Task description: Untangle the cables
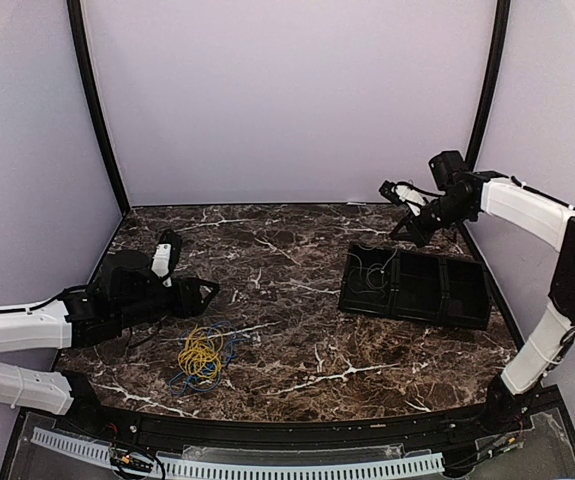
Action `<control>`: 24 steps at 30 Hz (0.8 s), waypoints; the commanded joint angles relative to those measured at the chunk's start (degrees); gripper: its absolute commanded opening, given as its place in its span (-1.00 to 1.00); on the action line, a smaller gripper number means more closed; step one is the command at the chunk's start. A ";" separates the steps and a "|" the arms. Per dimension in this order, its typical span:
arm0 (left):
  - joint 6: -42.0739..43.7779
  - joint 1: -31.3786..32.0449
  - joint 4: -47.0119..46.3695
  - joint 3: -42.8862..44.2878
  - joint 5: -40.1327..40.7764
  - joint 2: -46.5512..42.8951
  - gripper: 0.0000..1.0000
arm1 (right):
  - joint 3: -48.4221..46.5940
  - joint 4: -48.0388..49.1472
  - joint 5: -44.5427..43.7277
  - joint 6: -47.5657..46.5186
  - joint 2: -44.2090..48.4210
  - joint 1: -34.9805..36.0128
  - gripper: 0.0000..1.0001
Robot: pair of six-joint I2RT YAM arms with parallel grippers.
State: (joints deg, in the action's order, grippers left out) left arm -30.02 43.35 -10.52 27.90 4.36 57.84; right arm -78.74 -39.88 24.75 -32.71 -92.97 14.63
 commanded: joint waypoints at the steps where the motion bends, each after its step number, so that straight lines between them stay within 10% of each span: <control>1: 0.54 0.02 0.59 -0.52 0.41 -0.75 0.30 | -2.95 -1.54 -0.44 0.23 -1.24 0.95 -1.00; 24: 0.72 0.00 -1.24 -0.44 -1.27 0.28 0.31 | 4.27 -10.97 -16.71 -12.56 14.77 0.22 -1.00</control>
State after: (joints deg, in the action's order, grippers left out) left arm -29.58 43.35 -10.61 27.90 3.90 58.46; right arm -76.38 -50.26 11.75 -42.57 -77.91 14.94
